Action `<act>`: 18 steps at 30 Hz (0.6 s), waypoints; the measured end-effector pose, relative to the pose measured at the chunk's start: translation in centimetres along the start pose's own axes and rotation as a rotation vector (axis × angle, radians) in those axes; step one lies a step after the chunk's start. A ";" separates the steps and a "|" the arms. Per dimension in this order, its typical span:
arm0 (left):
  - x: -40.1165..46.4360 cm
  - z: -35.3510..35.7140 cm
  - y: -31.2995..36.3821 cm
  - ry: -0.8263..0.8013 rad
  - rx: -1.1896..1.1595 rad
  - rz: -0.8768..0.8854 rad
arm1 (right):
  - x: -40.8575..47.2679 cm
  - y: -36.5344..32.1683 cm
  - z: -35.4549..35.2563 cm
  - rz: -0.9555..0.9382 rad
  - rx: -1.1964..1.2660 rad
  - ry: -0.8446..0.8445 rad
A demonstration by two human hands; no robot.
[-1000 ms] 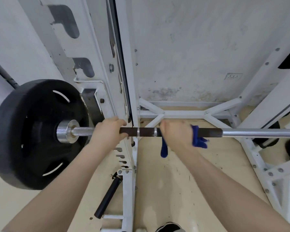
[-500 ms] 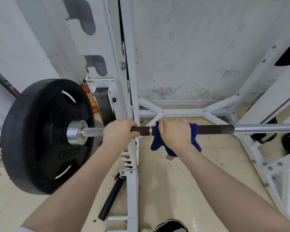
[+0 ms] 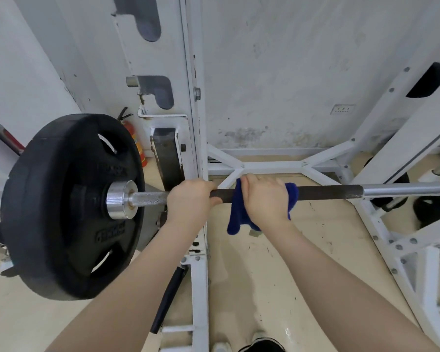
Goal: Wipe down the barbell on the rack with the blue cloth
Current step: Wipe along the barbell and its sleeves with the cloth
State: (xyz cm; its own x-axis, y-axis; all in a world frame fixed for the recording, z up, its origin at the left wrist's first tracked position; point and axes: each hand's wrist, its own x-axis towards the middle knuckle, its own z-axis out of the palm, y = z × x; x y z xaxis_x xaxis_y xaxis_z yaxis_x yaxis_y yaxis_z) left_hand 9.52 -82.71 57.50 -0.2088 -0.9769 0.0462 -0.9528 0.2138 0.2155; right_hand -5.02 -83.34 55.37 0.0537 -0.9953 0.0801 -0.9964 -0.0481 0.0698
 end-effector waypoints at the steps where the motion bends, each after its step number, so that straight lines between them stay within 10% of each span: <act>1: 0.0 0.1 0.0 0.005 -0.008 -0.005 | 0.0 -0.9 0.2 -0.035 0.026 0.072; 6: -0.2 0.4 -0.1 0.032 -0.046 -0.020 | 0.0 -0.4 0.5 -0.198 0.079 0.105; 12: -0.2 0.4 0.5 0.011 -0.002 -0.052 | -1.1 7.5 -0.4 0.056 -0.082 0.041; 18: -0.3 0.8 1.0 0.031 0.032 -0.041 | -1.0 1.6 0.5 0.083 0.140 0.154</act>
State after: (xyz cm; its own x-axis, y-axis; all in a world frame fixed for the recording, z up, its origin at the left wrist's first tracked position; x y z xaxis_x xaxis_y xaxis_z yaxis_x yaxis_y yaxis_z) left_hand 8.48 -82.21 56.96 -0.1629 -0.9843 0.0681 -0.9670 0.1730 0.1869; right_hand -6.69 -82.42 54.91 -0.0305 -0.9723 0.2317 -0.9966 0.0120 -0.0809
